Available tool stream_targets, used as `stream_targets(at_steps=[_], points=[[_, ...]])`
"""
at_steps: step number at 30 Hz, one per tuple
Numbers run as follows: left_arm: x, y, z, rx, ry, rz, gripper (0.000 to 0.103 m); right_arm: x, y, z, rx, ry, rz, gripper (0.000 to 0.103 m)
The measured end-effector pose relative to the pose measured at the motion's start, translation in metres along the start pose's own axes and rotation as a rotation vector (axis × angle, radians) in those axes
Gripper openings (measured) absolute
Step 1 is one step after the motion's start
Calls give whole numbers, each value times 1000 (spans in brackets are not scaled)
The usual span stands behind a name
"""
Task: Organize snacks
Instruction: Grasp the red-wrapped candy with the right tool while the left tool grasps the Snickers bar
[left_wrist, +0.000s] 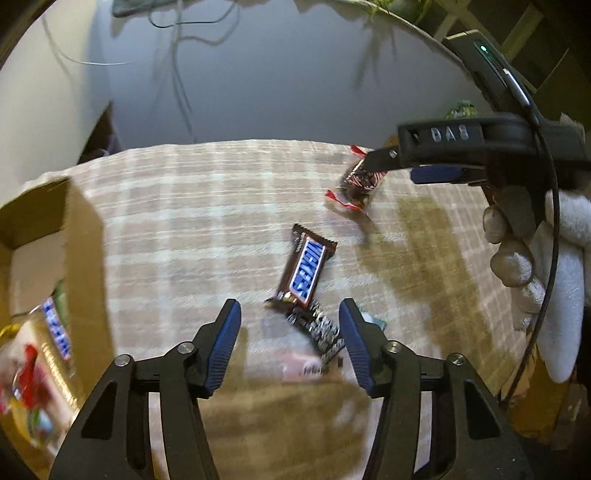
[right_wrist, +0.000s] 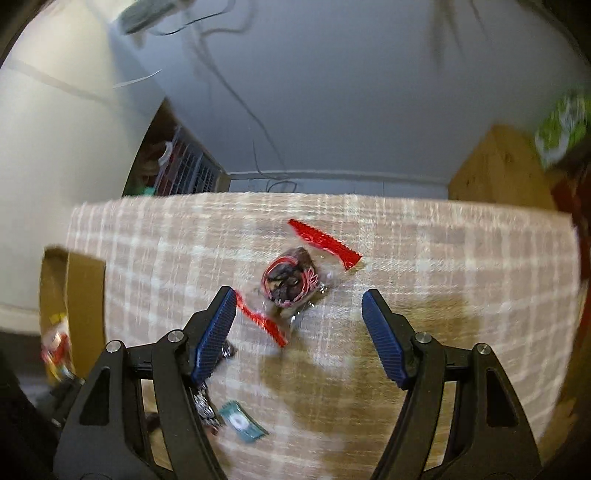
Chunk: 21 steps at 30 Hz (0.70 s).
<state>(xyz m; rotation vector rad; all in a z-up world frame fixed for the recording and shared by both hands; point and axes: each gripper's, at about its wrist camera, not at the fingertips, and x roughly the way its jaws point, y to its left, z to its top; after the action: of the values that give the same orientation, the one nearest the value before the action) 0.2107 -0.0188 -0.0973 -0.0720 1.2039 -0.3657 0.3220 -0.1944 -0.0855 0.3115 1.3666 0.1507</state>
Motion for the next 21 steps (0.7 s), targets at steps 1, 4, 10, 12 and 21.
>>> stream_targets(at_steps=[1, 4, 10, 12, 21], points=[[4, -1, 2, 5, 4, 1, 53, 4, -2, 3, 22, 8, 13, 73], [16, -2, 8, 8, 19, -9, 53, 16, -5, 9, 65, 34, 29, 73], [34, -11, 20, 35, 36, -9, 52, 35, 3, 12, 82, 68, 9, 73], [41, -14, 23, 43, 47, -12, 51, 40, 7, 13, 70, 74, -1, 73], [59, -15, 27, 55, 76, 1, 34, 57, 26, 12, 14, 90, -57, 58]])
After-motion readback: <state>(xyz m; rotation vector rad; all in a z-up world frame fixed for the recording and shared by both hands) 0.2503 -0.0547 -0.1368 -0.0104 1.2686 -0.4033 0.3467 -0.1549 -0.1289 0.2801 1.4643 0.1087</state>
